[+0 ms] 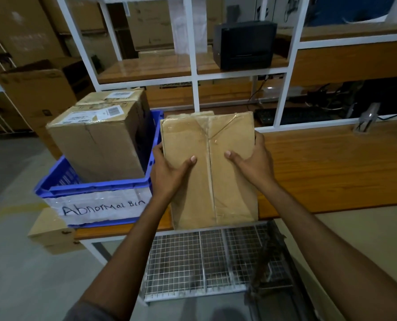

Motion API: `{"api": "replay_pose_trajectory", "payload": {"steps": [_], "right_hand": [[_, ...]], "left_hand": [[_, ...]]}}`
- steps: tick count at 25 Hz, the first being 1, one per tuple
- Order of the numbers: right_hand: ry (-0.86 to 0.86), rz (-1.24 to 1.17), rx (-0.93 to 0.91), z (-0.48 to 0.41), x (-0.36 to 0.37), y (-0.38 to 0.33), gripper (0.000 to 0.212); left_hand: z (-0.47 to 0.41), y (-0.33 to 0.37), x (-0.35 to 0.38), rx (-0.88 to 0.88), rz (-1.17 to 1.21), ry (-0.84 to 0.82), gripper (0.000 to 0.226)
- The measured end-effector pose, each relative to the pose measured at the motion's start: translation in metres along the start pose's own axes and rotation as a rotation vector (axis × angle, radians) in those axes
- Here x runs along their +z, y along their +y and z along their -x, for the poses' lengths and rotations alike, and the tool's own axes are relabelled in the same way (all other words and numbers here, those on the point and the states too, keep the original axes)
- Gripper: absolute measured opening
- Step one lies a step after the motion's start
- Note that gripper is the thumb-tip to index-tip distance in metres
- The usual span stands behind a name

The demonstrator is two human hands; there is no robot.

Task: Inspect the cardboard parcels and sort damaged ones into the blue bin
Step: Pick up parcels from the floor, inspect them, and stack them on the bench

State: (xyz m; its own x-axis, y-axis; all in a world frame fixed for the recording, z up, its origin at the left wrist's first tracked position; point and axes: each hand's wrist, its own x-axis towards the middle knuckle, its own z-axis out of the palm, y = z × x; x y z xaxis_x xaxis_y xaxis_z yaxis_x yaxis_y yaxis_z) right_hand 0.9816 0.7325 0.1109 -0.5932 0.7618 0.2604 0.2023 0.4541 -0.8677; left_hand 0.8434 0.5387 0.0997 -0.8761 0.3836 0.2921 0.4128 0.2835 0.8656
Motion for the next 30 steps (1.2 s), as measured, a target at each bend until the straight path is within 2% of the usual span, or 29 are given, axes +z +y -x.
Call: {"api": "replay_pose_trajectory", "payload": {"steps": [2,4,6,9,11,14,17,20,22,24,27,28,30], "right_hand": [[-0.094,0.013,0.006,0.005,0.001,0.008,0.104],[-0.078,0.036,0.019,0.014,0.006,0.016,0.103],[-0.036,0.031,0.022,0.018,0.009,0.023,0.099],[-0.195,0.03,0.066,0.028,0.005,0.032,0.117],[-0.213,0.056,0.079,0.04,0.0,0.037,0.123],[-0.163,0.011,0.027,0.046,-0.014,0.016,0.124],[-0.156,-0.027,-0.115,0.039,-0.034,-0.022,0.13],[-0.082,0.022,-0.186,0.031,-0.039,-0.05,0.127],[-0.088,-0.034,-0.184,0.029,-0.039,-0.058,0.129],[-0.13,-0.097,-0.2,0.029,-0.049,-0.057,0.131],[-0.285,-0.089,-0.258,0.034,-0.071,-0.062,0.126],[-0.317,-0.063,-0.288,0.035,-0.073,-0.064,0.118],[-0.339,-0.022,-0.314,0.035,-0.071,-0.066,0.099]], "left_hand": [[0.004,-0.008,0.0,0.018,0.001,-0.062,0.109],[0.011,-0.018,-0.001,0.016,0.009,-0.104,0.115],[0.018,-0.025,0.001,-0.007,0.031,-0.088,0.11],[0.037,-0.037,0.006,-0.079,0.041,-0.143,0.104],[0.049,-0.044,0.005,-0.113,0.058,-0.165,0.104],[0.046,-0.022,-0.007,-0.072,0.084,-0.081,0.106],[0.032,0.011,-0.027,0.009,0.126,0.04,0.106],[0.024,0.04,-0.038,0.046,0.126,0.09,0.098],[0.023,0.055,-0.043,0.063,0.154,0.093,0.095],[0.019,0.063,-0.056,0.076,0.17,-0.005,0.098],[0.012,0.063,-0.077,0.107,0.087,-0.277,0.111],[0.013,0.062,-0.08,0.096,0.08,-0.311,0.111],[0.017,0.062,-0.078,0.092,0.077,-0.274,0.113]]}}
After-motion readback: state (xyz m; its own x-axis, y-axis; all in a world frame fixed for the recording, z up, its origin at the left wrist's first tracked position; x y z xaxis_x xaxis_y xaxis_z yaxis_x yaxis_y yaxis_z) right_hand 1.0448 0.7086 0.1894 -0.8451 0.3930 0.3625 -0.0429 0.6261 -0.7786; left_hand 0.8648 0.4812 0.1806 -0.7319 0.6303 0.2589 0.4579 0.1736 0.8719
